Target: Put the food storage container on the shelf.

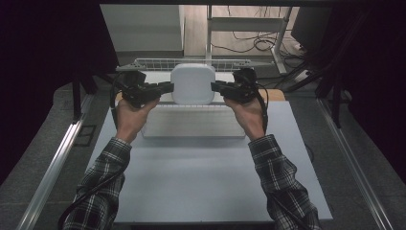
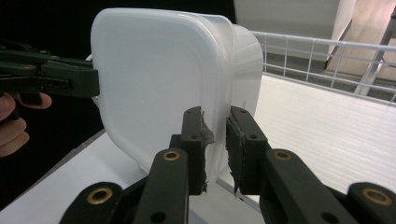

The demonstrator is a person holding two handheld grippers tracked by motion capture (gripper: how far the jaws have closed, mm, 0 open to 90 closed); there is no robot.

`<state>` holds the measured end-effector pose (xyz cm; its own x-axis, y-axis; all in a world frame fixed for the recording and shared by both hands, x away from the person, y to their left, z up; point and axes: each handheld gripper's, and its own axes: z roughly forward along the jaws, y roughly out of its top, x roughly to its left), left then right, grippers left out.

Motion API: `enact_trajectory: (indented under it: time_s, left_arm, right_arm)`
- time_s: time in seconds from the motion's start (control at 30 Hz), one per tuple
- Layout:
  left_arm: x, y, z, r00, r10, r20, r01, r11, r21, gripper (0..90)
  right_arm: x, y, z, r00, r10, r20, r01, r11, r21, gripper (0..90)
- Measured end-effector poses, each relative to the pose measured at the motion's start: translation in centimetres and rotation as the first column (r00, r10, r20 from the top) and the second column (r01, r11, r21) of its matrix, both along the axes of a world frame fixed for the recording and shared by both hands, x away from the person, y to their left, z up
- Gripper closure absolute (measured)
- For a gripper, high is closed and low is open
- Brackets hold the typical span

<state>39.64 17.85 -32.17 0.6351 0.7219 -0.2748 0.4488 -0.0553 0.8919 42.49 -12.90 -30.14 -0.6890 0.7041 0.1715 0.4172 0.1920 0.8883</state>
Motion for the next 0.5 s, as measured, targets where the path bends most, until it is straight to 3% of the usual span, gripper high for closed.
enact_trajectory:
  time_s: [0.2, 0.33, 0.5]
  left_arm:
    - [0.3, -0.1, -0.3, 1.0, 0.003, 0.006, -0.003, 0.9997, -0.025, 76.1]
    - [0.7, -0.2, -0.1, 1.0, 0.007, 0.006, -0.007, 0.9997, -0.022, 69.1]
    - [1.2, -0.3, -0.1, 0.9999, 0.012, 0.008, -0.012, 0.9998, -0.019, 67.9]
  right_arm:
    - [0.4, 0.2, -0.1, 1.0, -0.005, 0.0, 0.005, 1.0, -0.003, 74.7]
    - [0.9, 0.5, 0.1, 1.0, -0.007, -0.001, 0.007, 1.0, -0.004, 69.6]
    - [1.2, 0.9, 0.2, 0.9999, -0.014, 0.008, 0.014, 1.0, -0.013, 66.2]
